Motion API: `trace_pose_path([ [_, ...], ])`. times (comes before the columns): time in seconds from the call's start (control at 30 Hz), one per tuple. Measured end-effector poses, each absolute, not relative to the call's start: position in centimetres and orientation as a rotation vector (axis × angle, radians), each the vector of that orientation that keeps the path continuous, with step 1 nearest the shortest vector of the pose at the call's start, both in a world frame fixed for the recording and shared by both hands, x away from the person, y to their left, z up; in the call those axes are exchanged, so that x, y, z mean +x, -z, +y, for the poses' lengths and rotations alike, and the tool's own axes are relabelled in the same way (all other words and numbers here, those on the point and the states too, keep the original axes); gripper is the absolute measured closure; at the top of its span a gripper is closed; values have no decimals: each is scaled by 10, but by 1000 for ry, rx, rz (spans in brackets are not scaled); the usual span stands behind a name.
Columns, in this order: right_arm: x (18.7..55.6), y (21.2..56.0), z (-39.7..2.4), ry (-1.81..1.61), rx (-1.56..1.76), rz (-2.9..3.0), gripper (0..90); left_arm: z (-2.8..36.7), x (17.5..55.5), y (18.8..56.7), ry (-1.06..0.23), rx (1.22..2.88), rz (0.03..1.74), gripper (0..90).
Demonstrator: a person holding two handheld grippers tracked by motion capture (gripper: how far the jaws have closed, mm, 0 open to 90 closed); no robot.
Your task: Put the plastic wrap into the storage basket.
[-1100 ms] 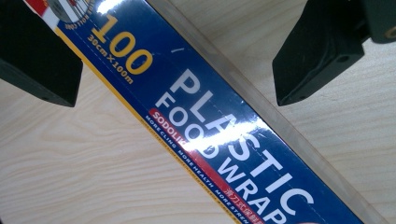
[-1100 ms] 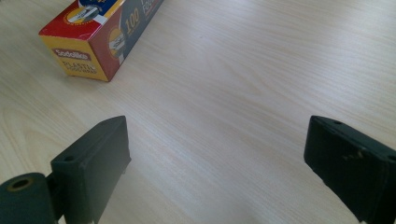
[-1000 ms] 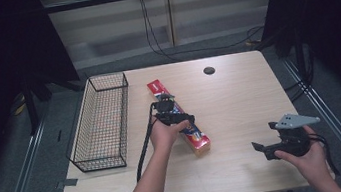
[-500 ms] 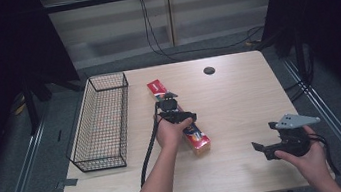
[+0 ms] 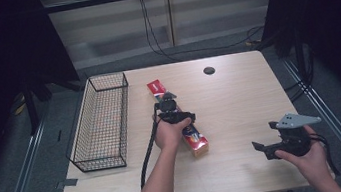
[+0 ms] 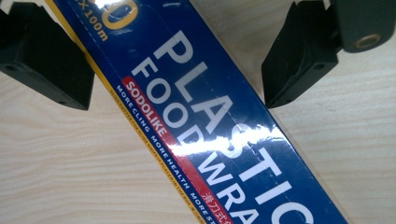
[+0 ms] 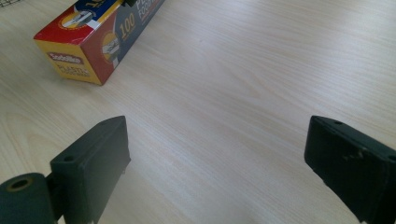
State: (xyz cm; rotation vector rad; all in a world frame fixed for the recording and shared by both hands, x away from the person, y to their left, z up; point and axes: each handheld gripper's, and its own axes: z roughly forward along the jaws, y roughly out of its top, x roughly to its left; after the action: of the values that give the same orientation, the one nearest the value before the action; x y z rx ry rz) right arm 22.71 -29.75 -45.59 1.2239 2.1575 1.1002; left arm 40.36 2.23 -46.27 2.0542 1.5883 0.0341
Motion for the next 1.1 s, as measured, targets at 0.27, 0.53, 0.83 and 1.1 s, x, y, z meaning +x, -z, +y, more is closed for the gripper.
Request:
trace_pose_path([
  [0.27, 227, 456, -298, -1098, 1224, 2156, 66, 39, 399, 453, 24, 2131, 1637, 192],
  [0.53, 227, 456, -298, -1104, 1231, 2145, 65, 64, 397, 447, 10, 2144, 1683, 262],
  [0.83, 228, 456, -297, -1106, 1231, 2155, 65, 64, 412, 457, -28, 2129, 1731, 152],
  [1.1, 229, 457, -297, -1103, 1217, 2161, 64, 59, 425, 458, -72, 2166, 1733, 151],
])
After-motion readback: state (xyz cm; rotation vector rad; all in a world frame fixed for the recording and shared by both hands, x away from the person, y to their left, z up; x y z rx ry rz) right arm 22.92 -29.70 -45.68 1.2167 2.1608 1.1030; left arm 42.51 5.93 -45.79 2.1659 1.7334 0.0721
